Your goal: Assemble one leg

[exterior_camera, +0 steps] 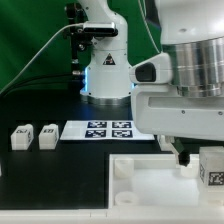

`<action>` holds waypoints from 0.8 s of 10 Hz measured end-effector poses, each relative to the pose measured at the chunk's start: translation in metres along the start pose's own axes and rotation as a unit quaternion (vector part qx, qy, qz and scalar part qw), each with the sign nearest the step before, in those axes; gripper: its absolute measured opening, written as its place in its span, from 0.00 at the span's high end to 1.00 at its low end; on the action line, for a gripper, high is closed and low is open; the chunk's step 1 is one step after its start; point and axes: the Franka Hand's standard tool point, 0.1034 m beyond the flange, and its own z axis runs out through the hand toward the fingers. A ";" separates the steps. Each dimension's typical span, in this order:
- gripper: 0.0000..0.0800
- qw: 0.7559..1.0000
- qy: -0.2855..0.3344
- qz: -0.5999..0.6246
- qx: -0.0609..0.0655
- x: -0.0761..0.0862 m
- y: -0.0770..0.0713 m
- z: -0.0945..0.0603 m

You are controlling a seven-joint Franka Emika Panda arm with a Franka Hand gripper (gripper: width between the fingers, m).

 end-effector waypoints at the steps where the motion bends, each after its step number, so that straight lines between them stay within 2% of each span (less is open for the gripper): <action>1: 0.19 0.998 0.002 -0.063 -0.006 -0.001 -0.003 -0.001; 3: 0.19 0.994 0.001 -0.109 -0.005 -0.002 -0.005 0.000; 4: 0.19 0.996 0.001 -0.093 -0.006 -0.002 -0.005 0.000; 5: 0.34 0.996 0.001 -0.093 -0.006 -0.002 -0.005 0.000; 6: 0.56 0.996 0.001 -0.090 -0.006 -0.002 -0.005 0.000; 7: 0.56 0.999 0.002 -0.038 -0.006 -0.001 -0.003 0.000; 8: 0.62 1.000 0.002 0.002 -0.007 -0.001 -0.002 0.000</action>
Offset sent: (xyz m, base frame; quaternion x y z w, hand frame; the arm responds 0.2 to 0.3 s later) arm 0.0000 0.0000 0.0000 0.0000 0.0000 0.0899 0.9960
